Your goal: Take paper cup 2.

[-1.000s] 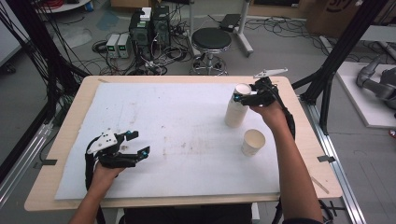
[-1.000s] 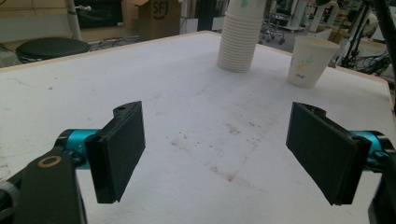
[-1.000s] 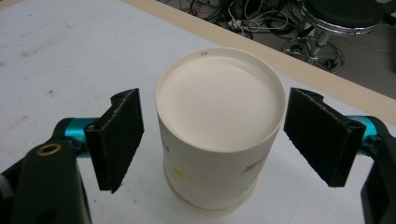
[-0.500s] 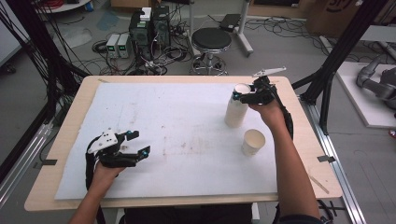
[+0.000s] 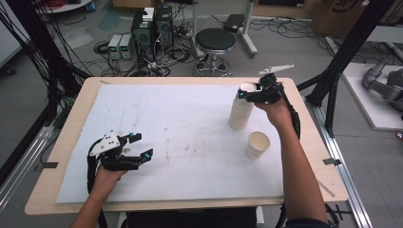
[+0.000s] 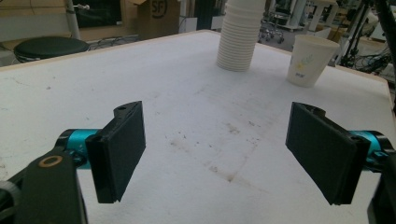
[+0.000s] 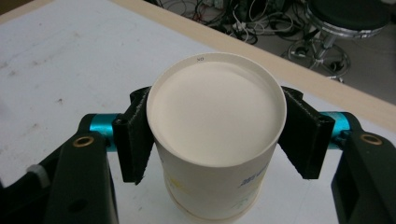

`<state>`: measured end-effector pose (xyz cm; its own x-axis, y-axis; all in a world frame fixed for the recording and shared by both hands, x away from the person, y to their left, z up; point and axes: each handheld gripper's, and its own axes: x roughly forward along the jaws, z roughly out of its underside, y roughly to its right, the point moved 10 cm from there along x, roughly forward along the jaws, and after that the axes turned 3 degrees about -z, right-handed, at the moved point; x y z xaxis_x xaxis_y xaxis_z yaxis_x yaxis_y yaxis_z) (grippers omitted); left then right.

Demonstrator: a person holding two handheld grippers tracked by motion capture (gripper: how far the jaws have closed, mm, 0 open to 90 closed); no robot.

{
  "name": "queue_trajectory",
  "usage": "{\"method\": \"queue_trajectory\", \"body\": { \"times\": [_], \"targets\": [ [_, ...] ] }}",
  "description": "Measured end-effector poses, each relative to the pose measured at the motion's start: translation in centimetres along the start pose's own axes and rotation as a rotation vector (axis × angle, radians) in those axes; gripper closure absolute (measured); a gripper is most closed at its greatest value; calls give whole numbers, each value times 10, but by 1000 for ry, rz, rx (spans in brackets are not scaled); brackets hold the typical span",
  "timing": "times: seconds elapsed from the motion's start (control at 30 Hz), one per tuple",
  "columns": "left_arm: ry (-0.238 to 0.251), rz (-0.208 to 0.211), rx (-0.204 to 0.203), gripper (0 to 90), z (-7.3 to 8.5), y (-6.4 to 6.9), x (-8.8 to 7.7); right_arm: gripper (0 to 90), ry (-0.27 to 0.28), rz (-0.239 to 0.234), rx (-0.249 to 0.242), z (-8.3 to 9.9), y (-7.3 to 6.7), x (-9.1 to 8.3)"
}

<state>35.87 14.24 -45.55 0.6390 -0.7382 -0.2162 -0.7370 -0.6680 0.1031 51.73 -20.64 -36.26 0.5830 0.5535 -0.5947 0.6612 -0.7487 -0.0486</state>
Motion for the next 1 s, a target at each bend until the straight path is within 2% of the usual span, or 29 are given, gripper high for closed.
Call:
{"method": "queue_trajectory", "body": {
  "times": [0.03,0.17,0.5,1.0],
  "targets": [
    [-1,1,0,200,0,0,0,345,11,-3,2,-3,-1,-2],
    [-1,2,2,200,0,0,0,346,-11,6,-6,-4,-1,-4],
    [0,7,2,201,0,1,0,340,-27,19,-10,-2,-1,1],
    [-4,21,-1,200,0,3,1,343,-4,16,21,-5,2,1]
  ]
}}
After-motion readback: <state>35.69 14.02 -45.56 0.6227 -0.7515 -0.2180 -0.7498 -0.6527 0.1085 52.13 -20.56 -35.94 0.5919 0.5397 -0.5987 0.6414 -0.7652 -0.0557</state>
